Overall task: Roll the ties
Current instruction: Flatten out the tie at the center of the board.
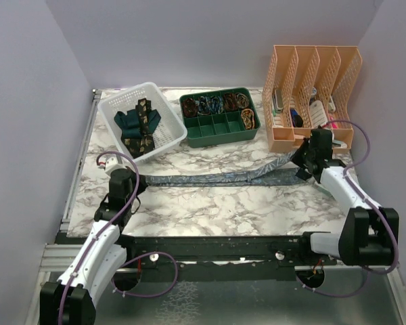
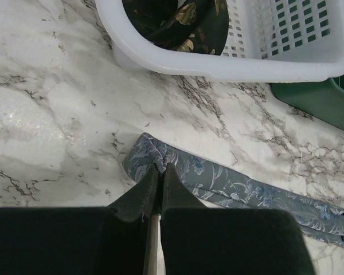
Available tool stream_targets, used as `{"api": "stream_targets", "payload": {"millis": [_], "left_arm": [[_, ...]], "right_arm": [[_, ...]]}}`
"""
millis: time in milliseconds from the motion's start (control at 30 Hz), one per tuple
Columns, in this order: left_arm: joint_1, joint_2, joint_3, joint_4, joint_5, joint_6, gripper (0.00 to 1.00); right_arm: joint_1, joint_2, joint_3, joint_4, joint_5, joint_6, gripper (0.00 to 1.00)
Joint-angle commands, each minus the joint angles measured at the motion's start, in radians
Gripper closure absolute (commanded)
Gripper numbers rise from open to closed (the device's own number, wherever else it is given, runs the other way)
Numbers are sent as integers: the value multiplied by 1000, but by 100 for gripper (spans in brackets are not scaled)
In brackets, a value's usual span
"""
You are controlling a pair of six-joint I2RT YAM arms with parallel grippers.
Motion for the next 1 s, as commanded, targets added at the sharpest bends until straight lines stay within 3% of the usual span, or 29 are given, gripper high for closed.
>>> {"api": "stream_targets", "payload": {"millis": [0, 367, 600, 667, 733, 833, 967], "left_arm": [[7, -29, -5, 41, -40, 32, 100], [10, -26, -63, 93, -72, 63, 100], [13, 26, -69, 150, -59, 80, 100], [13, 46, -61, 135, -70, 59, 95], [13, 44, -58, 135, -52, 52, 91], [13, 19, -34, 75, -74, 23, 80], [14, -11, 33, -71, -161, -22, 53]], "right_arm": [[-7, -72, -79, -115, 62, 53, 99], [-7, -7, -146, -76, 20, 81, 99], [-7, -62, -155, -125, 13, 58, 97], [-7, -49, -173, -107, 31, 35, 84], [-7, -19, -149, -124, 41, -2, 64], [-7, -21, -96, -202, 78, -11, 62], [-7, -143, -85, -231, 89, 6, 61]]}}
